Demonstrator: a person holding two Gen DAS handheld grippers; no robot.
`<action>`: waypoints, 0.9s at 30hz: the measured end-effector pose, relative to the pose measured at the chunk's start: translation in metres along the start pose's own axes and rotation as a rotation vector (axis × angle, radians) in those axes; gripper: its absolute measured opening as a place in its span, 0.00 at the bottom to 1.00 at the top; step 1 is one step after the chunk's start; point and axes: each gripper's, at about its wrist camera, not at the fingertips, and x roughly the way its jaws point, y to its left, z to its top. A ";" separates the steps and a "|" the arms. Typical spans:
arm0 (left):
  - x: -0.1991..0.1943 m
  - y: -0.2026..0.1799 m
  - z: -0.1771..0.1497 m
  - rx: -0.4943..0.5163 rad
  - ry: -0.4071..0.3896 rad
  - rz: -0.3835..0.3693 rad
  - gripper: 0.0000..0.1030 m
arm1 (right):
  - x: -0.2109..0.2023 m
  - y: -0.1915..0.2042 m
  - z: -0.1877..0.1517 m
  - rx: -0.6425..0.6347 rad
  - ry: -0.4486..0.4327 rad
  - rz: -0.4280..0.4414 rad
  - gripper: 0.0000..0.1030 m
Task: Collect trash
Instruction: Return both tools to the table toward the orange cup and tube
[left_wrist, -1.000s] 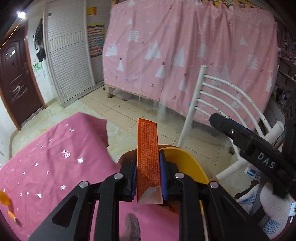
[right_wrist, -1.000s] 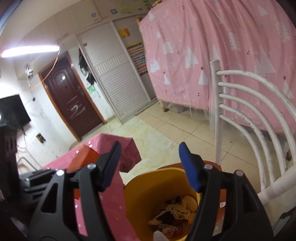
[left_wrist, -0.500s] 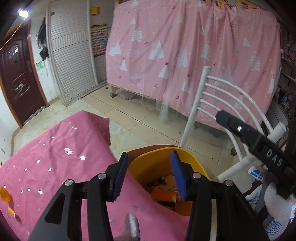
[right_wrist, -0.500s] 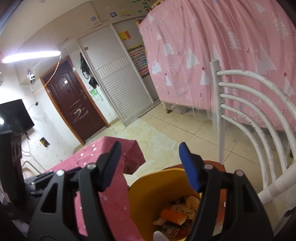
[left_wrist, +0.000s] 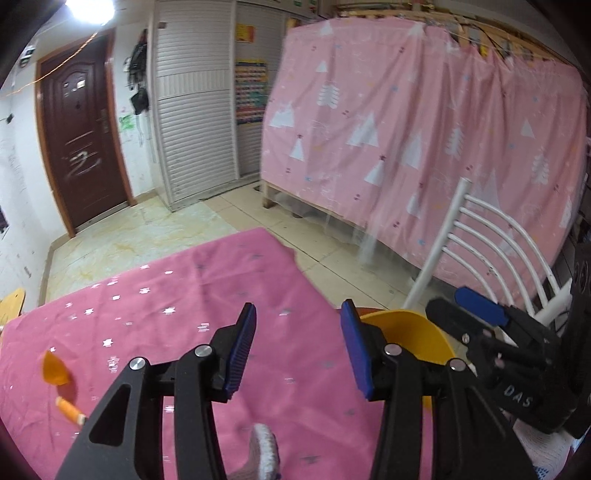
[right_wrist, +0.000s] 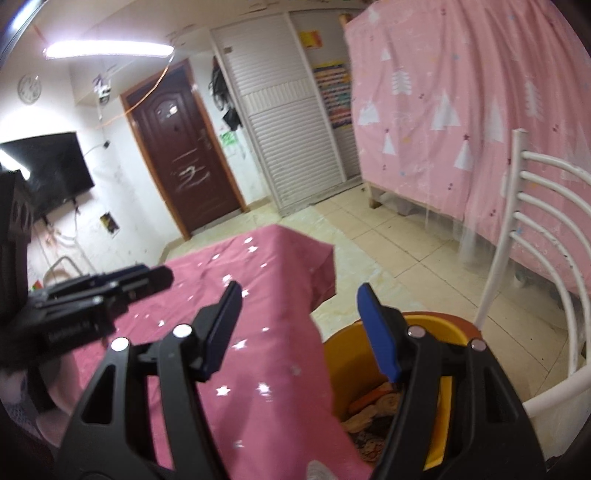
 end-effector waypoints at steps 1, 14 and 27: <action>-0.002 0.008 -0.001 -0.009 -0.004 0.012 0.39 | 0.002 0.006 0.000 -0.008 0.007 0.006 0.61; -0.021 0.121 -0.011 -0.117 -0.020 0.158 0.39 | 0.043 0.099 -0.011 -0.158 0.113 0.121 0.71; -0.017 0.224 -0.031 -0.192 0.056 0.297 0.39 | 0.072 0.178 -0.031 -0.270 0.229 0.252 0.71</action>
